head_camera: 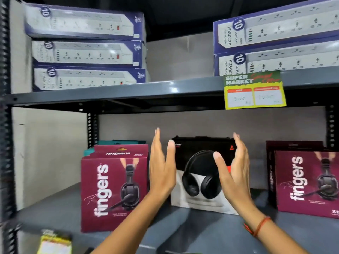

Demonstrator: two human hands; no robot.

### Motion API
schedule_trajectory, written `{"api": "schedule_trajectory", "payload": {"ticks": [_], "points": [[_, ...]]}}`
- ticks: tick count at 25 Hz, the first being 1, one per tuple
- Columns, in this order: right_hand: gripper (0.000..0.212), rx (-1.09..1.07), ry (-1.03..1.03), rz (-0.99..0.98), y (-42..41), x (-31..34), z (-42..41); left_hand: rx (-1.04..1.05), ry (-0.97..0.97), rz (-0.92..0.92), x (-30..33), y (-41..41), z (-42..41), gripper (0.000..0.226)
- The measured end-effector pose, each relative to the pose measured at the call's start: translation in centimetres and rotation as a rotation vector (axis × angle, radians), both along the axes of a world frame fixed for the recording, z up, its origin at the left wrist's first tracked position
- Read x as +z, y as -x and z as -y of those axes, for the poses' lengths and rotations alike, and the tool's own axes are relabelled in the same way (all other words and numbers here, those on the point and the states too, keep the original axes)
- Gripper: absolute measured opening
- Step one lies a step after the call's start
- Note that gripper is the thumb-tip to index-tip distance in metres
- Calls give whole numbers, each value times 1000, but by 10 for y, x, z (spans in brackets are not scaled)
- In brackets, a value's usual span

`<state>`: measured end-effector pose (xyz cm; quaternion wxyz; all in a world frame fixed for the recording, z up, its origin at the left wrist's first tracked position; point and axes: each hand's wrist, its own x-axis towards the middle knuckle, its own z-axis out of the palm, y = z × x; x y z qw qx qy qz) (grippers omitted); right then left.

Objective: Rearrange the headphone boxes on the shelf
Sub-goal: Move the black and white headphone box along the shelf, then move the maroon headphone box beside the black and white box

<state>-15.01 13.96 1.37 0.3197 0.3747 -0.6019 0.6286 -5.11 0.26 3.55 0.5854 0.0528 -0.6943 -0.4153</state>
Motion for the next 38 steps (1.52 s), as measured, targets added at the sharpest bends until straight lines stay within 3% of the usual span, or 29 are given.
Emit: {"api": "schedule_trajectory", "payload": {"ticks": [3,6,10,12,14,16,20,24,27,30,31,34,35,38], "points": [[75,193,-29,-57,-34,5,36,176,69,-167,16,-56,18,62],[82,418,-211,88,-60,-6,75,408,-42,-160,6,-103,62,61],[82,698,-507,522,-84,-39,113,535,-304,200,-41,-145,115,64],[85,766,-513,634,-92,-53,123,355,-507,352,-64,-155,128,72],[72,762,-498,631,-97,-58,126,124,-639,385,-82,-157,133,94],[71,745,-490,624,-102,-56,122,70,-643,400,-99,-148,146,105],[105,523,-468,520,-89,-41,93,123,-521,443,-70,-145,130,83],[70,335,-408,441,-76,-11,46,123,-398,438,-28,-142,87,76],[54,255,-387,432,-70,-3,17,97,-353,408,-24,-125,66,88],[22,213,-240,457,-65,-5,-21,61,-280,384,-27,-93,34,69],[26,205,-198,454,-60,-8,-34,40,-246,335,-27,-85,20,70],[103,97,-57,442,-30,-16,-88,-97,-136,272,-29,-48,-46,69],[119,63,-19,434,-17,-17,-107,-142,-117,265,-30,-36,-67,67],[137,-56,47,448,15,-22,-173,-278,-93,279,-37,10,-122,57]]}}
